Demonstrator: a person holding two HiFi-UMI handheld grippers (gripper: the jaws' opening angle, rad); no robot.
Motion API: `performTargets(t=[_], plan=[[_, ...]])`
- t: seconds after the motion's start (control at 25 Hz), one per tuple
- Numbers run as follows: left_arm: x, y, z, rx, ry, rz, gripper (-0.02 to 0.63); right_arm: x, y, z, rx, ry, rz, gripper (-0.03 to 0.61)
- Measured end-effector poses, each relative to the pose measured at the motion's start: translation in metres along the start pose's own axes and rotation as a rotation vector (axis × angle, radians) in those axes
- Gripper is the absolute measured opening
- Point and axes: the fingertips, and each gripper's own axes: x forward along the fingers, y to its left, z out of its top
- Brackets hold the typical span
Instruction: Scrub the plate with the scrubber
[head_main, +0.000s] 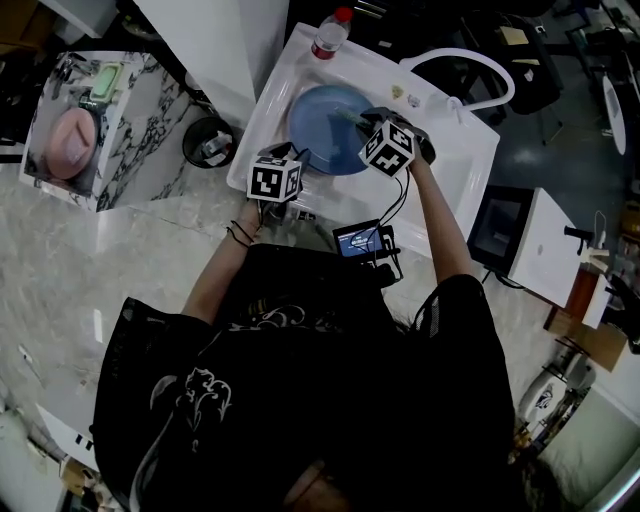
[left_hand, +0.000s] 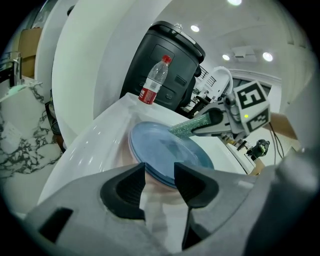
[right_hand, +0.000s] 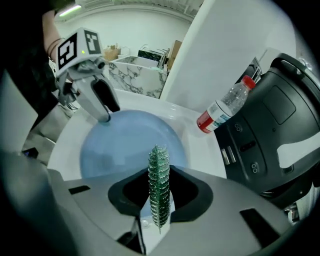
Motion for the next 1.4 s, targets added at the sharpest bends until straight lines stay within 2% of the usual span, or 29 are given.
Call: performTargets(t=[0.2,0.32,0.88,1.16,1.4], plan=[[0.000,0.000,0.000,-0.006,-0.002,0.013,0.186,0.024,-0.033,-0.006,0.006,0.008,-0.072,0.091],[0.000,0.000,-0.001,-0.019,-0.008,0.016,0.186,0.029,-0.032,-0.009,0.022,-0.001,-0.059,0.091],[0.000,0.001,-0.001,-0.045,-0.030,0.036,0.186,-0.006,0.037,-0.044,0.098,0.031,0.015,0.091],[0.000,0.000,-0.001,-0.042,-0.037,0.044,0.186,-0.032,0.073,-0.038,0.182,-0.004,0.084,0.091],[-0.001,0.000,-0.001,-0.042,-0.041,0.047,0.186,-0.044,0.096,-0.016,0.248,-0.072,0.125,0.091]])
